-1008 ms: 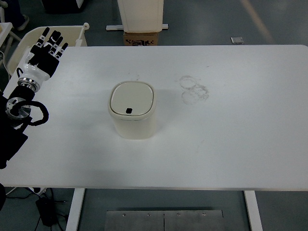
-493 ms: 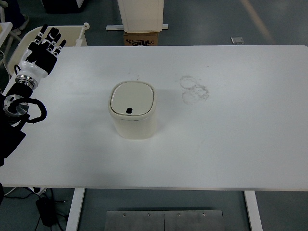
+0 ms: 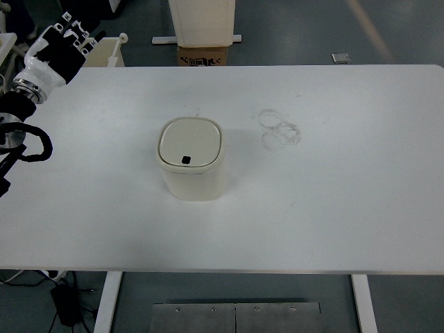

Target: Open trash can

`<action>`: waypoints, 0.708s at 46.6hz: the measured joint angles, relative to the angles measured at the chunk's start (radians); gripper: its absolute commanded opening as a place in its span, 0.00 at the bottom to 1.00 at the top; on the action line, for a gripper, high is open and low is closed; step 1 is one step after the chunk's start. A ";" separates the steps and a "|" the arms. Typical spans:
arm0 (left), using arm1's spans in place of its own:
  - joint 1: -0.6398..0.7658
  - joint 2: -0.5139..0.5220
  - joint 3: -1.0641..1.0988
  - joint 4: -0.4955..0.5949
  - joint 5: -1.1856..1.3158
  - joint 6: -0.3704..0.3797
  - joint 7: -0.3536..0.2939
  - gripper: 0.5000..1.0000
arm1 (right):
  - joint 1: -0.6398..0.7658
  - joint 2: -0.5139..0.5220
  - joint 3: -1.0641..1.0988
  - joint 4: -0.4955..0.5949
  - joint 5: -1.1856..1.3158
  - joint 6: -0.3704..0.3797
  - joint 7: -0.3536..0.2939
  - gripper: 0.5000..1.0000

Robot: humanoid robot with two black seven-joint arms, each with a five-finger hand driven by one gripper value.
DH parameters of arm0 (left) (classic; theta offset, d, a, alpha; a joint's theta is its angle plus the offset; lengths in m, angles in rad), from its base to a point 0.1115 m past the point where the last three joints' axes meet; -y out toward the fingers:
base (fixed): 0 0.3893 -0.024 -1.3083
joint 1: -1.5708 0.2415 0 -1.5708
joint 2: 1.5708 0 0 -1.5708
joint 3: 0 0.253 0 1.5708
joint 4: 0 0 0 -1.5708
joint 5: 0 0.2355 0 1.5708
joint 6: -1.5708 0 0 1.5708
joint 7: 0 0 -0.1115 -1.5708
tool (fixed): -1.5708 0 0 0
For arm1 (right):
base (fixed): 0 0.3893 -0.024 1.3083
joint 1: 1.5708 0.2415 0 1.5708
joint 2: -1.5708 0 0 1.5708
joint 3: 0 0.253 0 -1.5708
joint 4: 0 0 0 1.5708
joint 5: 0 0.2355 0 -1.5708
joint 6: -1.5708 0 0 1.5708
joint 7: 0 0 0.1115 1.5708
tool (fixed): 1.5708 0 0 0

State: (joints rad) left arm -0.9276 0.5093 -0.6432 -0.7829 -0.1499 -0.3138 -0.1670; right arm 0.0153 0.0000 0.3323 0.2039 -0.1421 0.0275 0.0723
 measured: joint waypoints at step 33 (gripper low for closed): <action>-0.370 0.259 0.548 -0.069 0.014 -0.153 0.005 1.00 | -0.001 0.000 -0.001 0.000 0.000 0.000 0.000 0.99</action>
State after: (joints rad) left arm -1.2981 0.7684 -0.0952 -0.8518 -0.1362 -0.4673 -0.1620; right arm 0.0148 0.0000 0.3317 0.2040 -0.1419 0.0276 0.0722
